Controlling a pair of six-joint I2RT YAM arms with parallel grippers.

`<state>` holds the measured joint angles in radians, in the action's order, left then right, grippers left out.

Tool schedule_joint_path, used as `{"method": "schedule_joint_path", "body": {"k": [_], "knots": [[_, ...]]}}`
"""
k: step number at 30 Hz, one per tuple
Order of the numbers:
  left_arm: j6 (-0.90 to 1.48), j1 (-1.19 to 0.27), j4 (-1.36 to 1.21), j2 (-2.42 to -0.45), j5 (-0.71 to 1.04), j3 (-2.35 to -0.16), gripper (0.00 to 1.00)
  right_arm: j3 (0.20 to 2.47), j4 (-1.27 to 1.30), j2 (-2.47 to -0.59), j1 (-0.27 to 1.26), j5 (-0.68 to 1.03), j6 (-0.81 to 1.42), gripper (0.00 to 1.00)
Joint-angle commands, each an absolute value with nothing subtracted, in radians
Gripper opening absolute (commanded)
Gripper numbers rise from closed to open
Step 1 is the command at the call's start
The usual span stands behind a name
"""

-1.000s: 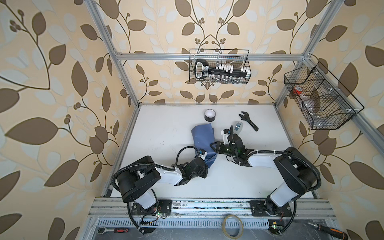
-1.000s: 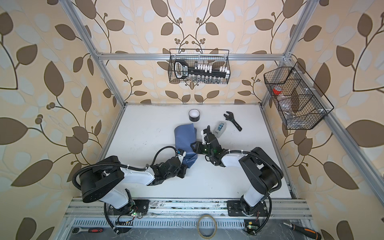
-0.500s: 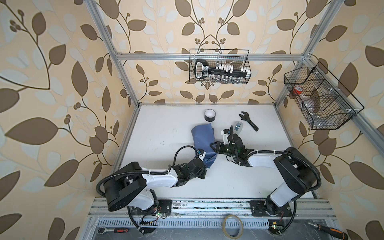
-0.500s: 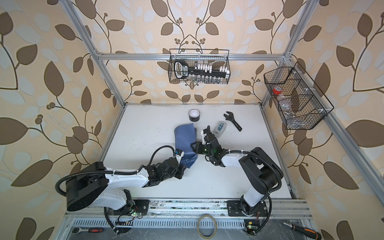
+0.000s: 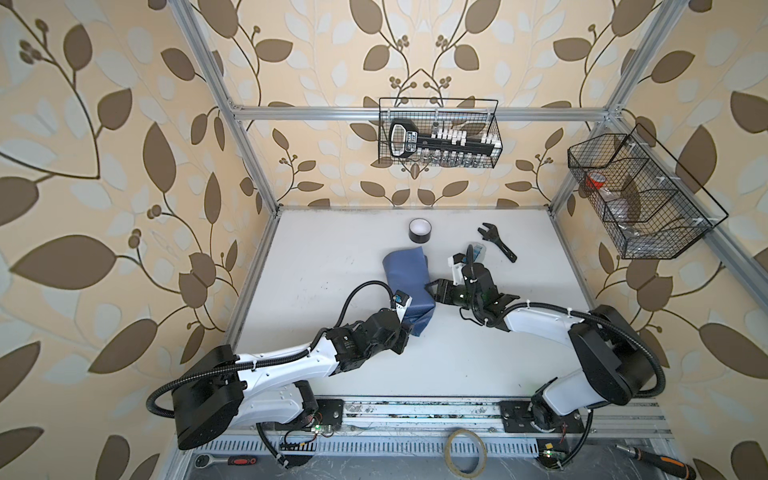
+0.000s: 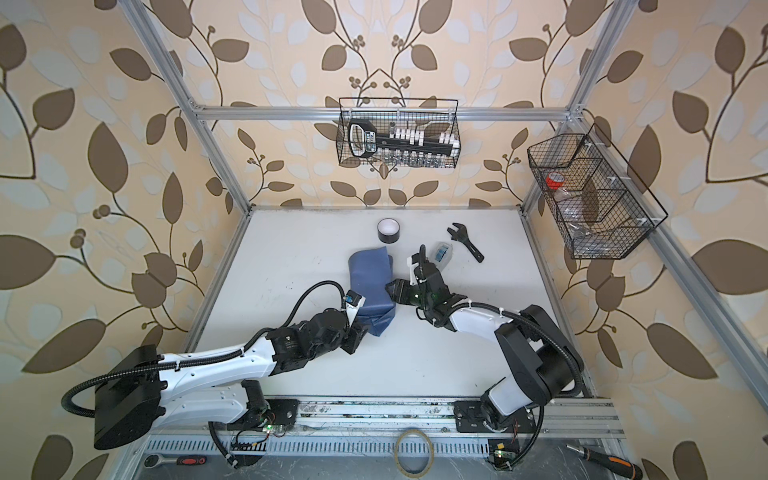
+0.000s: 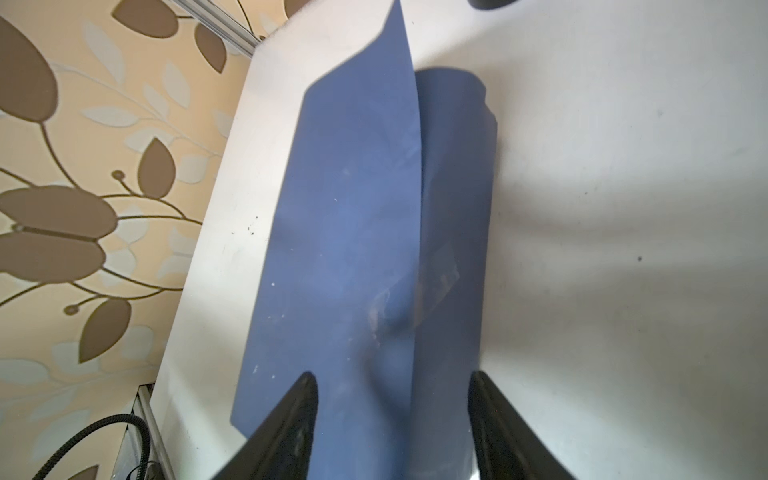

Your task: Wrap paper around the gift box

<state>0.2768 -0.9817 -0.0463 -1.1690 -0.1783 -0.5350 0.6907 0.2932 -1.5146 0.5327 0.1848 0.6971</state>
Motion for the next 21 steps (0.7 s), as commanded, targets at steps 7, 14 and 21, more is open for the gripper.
{"method": "schedule_joint_path", "body": {"k": [7, 14, 21], "knots": [[-0.118, -1.063, 0.06, -1.354, -0.242, -0.712, 0.45, 0.605, 0.149, -1.256, 0.451, 0.149, 0.628, 0.62], [-0.26, -1.094, 0.131, -1.538, -0.371, -0.79, 0.48, 0.504, 0.12, -1.138, 0.33, 0.207, 0.611, 0.62], [-0.266, -1.095, 0.136, -1.606, -0.361, -0.82, 0.51, 0.474, 0.122, -1.123, 0.295, 0.232, 0.602, 0.62]]}}
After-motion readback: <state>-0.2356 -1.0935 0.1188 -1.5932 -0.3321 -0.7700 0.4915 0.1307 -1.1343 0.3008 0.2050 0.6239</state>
